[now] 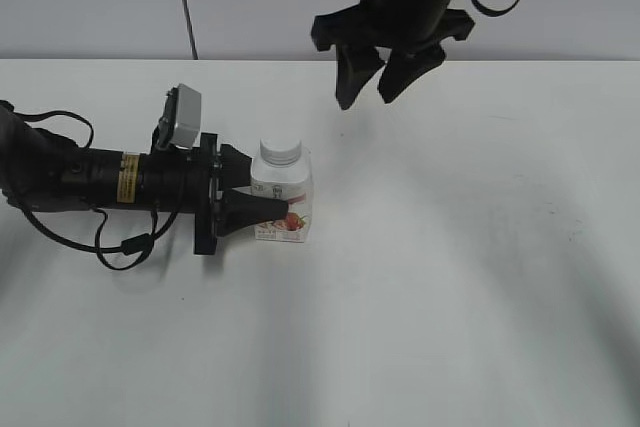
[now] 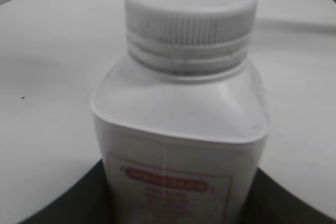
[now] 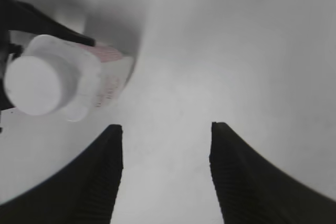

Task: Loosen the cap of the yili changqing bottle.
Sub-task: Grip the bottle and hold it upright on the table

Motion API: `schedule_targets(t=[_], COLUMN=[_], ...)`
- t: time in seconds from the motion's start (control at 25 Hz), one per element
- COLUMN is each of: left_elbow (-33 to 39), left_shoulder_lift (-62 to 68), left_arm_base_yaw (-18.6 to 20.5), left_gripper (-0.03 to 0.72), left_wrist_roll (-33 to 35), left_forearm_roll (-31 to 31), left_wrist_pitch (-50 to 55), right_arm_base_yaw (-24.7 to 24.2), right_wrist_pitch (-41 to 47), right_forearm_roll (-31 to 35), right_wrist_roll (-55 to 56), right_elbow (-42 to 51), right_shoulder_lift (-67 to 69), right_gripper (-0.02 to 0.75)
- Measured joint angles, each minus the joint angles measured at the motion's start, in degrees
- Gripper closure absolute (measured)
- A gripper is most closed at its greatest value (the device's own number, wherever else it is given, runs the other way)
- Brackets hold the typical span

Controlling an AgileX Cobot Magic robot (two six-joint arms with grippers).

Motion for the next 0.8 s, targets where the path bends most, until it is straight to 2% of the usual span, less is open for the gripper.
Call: schedule_targets(t=[0.16,0.36,0.56,0.8], left_elbow=[0.0,0.0,0.0,0.0], left_shoulder_lift=[0.0,0.0,0.0,0.0], left_arm_base_yaw=[-1.3,-1.5,-2.8,-4.6], left_gripper=[0.330,0.330,0.330,0.330], left_wrist_roll=[0.0,-0.1,-0.1,-0.1], left_forearm_roll=[0.2,0.5,1.1,1.5], left_wrist_pitch=[0.0,0.0,-0.1,-0.2], right_arm_base_yaw=[4.0,6.7,7.9,8.4], right_wrist_pitch=[0.1,0.2,0.2,0.2], right_forearm_roll=[1.0,1.5,2.5,2.6], right_wrist_roll=[0.2,0.3,0.4,0.4], right_elbow=[-0.1,-0.1,-0.1,-0.1], right_shoulder_lift=[0.0,0.0,0.0,0.0], right_gripper=[0.310,0.300,0.218,0.202])
